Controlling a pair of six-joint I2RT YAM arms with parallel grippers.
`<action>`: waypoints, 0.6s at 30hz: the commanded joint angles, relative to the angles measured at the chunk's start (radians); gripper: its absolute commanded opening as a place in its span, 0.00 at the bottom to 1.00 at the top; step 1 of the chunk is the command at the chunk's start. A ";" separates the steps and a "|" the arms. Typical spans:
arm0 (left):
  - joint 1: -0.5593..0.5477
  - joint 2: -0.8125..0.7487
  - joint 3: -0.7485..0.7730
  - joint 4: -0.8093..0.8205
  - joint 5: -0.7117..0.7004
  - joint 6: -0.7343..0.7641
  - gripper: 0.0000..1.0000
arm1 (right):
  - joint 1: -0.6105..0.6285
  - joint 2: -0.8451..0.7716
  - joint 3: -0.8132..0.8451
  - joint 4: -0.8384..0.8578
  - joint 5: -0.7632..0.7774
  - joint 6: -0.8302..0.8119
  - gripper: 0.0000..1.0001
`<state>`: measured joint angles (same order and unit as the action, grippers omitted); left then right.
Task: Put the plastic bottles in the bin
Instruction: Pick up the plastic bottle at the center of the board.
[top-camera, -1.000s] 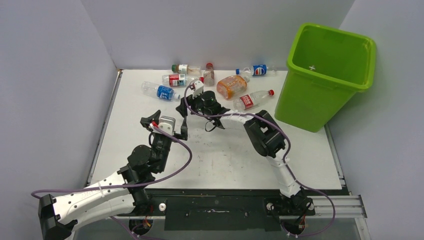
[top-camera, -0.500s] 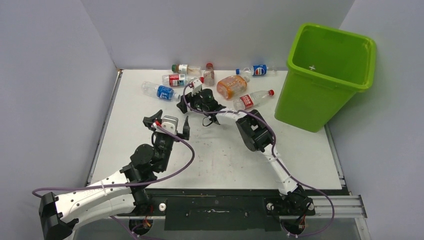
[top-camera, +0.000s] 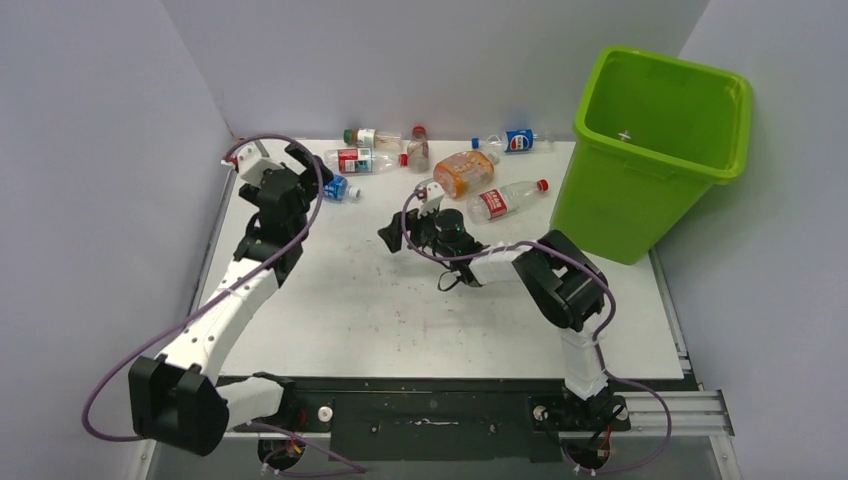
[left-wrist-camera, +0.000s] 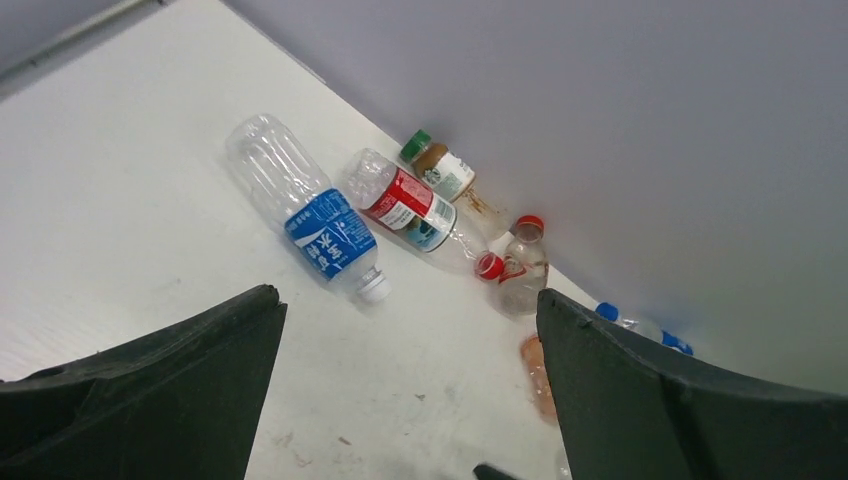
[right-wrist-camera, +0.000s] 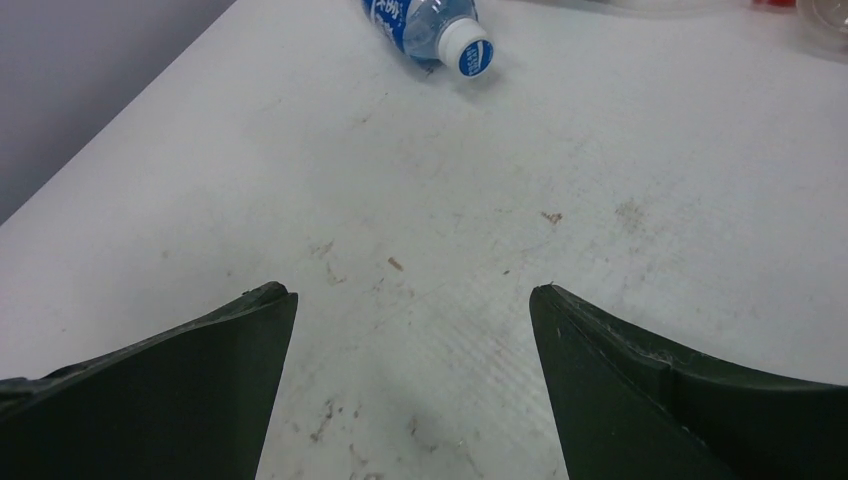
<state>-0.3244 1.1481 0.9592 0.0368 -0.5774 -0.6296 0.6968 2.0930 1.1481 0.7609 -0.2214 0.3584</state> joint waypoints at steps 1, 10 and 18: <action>0.103 0.195 0.095 -0.052 0.138 -0.330 0.96 | 0.057 -0.150 -0.192 0.145 0.060 0.069 0.90; 0.268 0.622 0.323 -0.103 0.305 -0.510 0.96 | 0.195 -0.343 -0.402 0.086 0.218 0.116 0.90; 0.320 0.795 0.414 -0.091 0.373 -0.576 0.96 | 0.320 -0.479 -0.468 -0.041 0.274 0.096 0.90</action>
<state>-0.0162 1.9110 1.2896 -0.0868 -0.2466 -1.1534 0.9585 1.6974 0.6983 0.7555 0.0048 0.4610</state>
